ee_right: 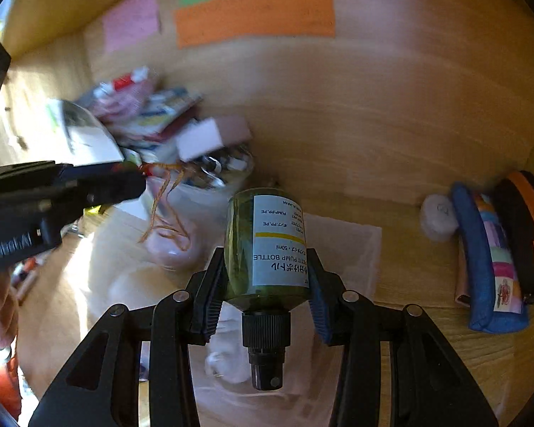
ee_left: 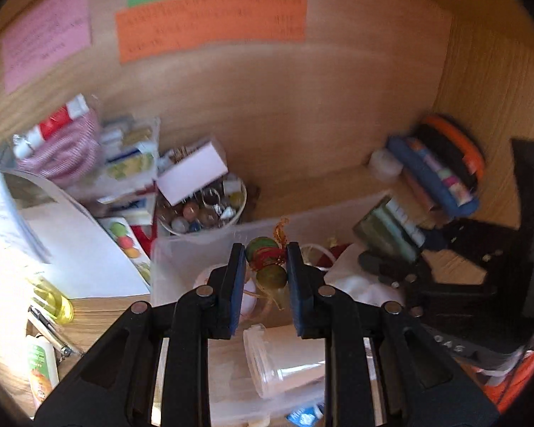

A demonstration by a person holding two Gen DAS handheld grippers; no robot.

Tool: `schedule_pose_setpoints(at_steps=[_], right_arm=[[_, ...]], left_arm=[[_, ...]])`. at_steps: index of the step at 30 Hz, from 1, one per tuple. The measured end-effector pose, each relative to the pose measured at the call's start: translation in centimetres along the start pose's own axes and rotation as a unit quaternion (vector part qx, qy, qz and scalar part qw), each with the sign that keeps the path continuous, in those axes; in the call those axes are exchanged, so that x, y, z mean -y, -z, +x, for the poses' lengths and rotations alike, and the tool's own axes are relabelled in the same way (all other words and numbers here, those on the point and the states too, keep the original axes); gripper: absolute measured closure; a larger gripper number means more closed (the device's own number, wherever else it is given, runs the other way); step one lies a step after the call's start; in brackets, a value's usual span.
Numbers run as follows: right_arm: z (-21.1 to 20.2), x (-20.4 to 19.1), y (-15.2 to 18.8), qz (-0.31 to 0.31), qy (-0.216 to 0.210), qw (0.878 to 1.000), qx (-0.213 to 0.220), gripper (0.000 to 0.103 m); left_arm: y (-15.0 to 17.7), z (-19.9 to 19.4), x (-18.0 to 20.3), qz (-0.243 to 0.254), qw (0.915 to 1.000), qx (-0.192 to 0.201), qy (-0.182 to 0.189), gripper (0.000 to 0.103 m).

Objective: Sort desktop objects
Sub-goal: 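Carry the bottle and ornament over the clear box and release them inside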

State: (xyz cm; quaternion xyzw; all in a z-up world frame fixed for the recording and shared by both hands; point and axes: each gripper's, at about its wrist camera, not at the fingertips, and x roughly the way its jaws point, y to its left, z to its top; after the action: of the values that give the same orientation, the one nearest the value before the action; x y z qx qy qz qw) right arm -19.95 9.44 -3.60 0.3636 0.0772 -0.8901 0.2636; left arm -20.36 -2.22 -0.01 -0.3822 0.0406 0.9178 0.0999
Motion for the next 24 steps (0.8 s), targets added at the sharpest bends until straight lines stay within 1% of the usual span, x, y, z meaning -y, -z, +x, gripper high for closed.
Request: schedule_pose_setpoints(at_steps=[4,9,12,17,21,24], right_arm=[[0.6,0.2,0.4,-0.01,0.017,1.0,-0.005,0.065],[1.1,-0.4,0.7,-0.03,0.022,0.999,-0.008,0.065],[1.7,-0.8,0.9,-0.041,0.026,0.999,-0.014,0.065],[1.8,-1.1,1.1,-0.047,0.029,0.998,-0.016,0.064],[1.7,-1.1,1.1,-0.048,0.033,0.998,-0.012,0.065],[1.5,-1.1,1.1,-0.048,0.039,0.998,-0.007,0.065]], left_arm=[[0.4,2.0,0.3,0.003,0.9999,-0.013,0.005,0.081],[0.9,3.3,0.9,0.016,0.9996,-0.024,0.0,0.081],[1.2,3.8,1.2,0.027,0.9992,-0.027,-0.011,0.081],[1.6,4.1,1.4,0.036,0.9987,-0.033,-0.009,0.08],[1.7,4.1,1.6,0.04,0.9987,-0.03,-0.014,0.066],[1.7,3.8,1.7,0.043,0.9986,-0.026,-0.016,0.063]])
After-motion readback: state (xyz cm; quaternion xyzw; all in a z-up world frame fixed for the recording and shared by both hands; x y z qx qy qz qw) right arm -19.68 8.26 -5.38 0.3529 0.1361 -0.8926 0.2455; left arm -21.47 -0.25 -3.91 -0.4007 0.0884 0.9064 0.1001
